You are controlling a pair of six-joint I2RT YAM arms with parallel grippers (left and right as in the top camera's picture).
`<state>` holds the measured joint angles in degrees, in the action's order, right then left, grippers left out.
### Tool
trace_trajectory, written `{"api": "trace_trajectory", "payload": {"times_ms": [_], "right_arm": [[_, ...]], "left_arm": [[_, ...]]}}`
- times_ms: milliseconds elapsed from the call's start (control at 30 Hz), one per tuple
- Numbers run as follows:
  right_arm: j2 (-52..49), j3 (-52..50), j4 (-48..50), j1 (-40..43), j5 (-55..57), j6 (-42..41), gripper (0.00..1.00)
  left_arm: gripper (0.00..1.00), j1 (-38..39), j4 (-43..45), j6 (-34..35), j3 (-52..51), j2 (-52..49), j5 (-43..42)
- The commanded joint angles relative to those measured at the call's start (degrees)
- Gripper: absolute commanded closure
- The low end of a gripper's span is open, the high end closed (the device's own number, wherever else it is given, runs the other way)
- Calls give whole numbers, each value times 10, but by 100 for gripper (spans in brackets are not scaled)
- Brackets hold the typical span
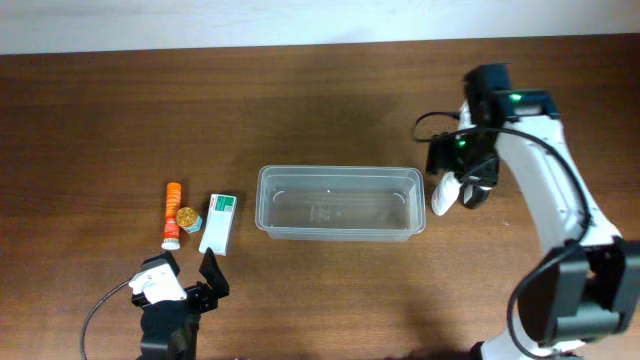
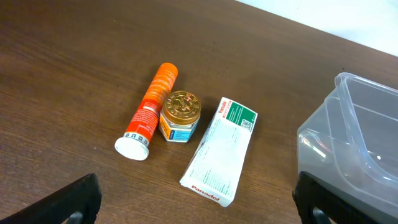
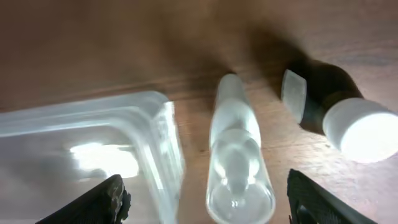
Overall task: Pack container
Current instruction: 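Move the right gripper to the white spray bottle and grasp it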
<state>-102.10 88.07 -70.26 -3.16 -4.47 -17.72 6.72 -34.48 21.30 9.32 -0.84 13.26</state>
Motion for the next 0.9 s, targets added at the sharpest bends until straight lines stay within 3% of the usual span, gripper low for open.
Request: {"api": "trace_trajectory", "payload": {"times_ms": [0,100,300,467,700,867], "right_arm": [[-10,7,-3,-18,85,-42,25],[-12,7,-3,-17,82,-43,30],[-14,6,2,-17,80,-42,50],[-25,6,5,-16,71,-42,54],[-34,6,5,-17,62,-43,71],[-23,21,-9,-17,63,-42,77]], "left_arm": [[0,-1,0,3,-2,5,-4],[0,-1,0,3,-2,5,-4],[0,-1,0,3,-2,5,-4],[0,-1,0,3,-2,5,-4],[0,-1,0,3,-2,5,-4],[1,-1,0,3,-2,5,-4]]}}
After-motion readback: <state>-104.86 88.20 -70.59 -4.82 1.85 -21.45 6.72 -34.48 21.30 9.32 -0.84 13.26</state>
